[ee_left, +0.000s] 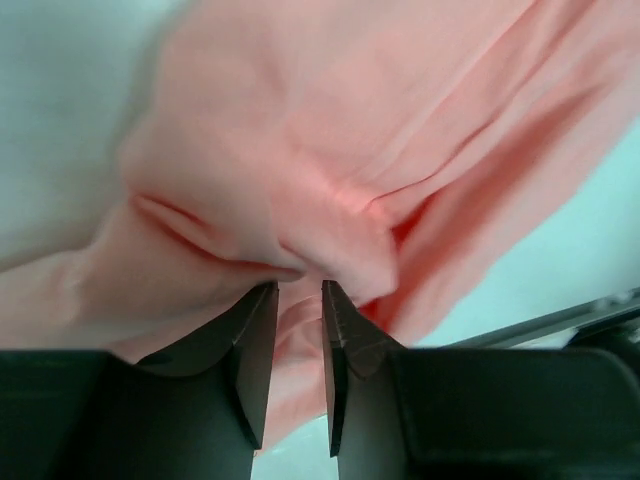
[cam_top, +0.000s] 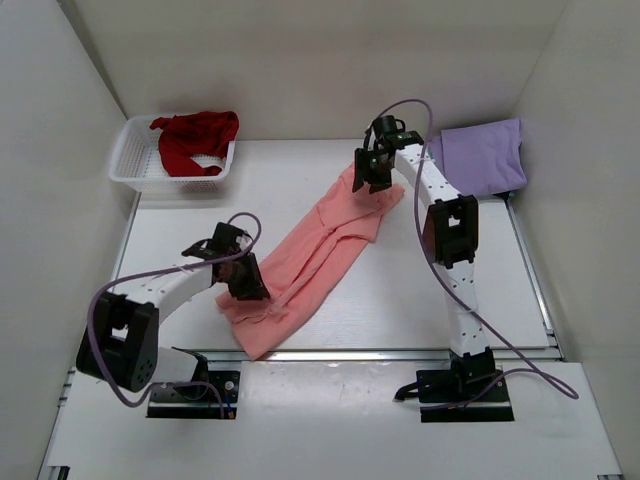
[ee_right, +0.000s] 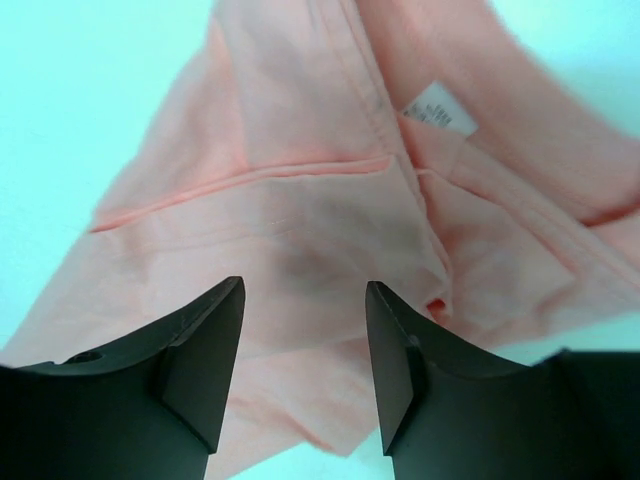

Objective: Fold and stack the t-shirts
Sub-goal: Rotate the tshirt 90 degrees

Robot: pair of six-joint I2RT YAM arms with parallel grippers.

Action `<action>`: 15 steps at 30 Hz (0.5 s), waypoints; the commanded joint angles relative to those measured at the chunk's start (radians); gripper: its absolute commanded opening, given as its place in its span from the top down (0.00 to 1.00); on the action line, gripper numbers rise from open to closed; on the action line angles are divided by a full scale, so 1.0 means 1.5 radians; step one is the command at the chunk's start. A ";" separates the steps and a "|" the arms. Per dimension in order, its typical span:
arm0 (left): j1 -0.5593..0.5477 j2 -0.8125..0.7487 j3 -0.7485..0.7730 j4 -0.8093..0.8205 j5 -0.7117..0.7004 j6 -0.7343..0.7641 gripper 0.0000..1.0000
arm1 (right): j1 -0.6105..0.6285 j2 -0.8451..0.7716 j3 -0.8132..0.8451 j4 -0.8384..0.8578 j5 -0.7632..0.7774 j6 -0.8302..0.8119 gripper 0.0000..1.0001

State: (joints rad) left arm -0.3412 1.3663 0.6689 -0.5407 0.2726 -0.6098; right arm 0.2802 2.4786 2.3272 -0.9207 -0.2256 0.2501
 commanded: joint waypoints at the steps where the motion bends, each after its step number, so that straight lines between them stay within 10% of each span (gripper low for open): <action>1: 0.042 -0.073 0.067 -0.011 -0.031 -0.018 0.64 | -0.018 -0.088 0.063 -0.042 0.040 -0.016 0.50; 7: 0.071 -0.070 0.141 0.047 -0.046 -0.014 0.62 | 0.019 -0.260 -0.098 -0.011 0.045 -0.024 0.53; 15: 0.032 0.227 0.330 0.241 0.071 0.009 0.64 | 0.129 -0.553 -0.697 0.332 -0.179 0.106 0.94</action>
State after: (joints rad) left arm -0.2714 1.5772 1.0782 -0.3134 0.2829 -0.6182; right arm 0.4137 1.6669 1.4227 -0.6422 -0.3302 0.3191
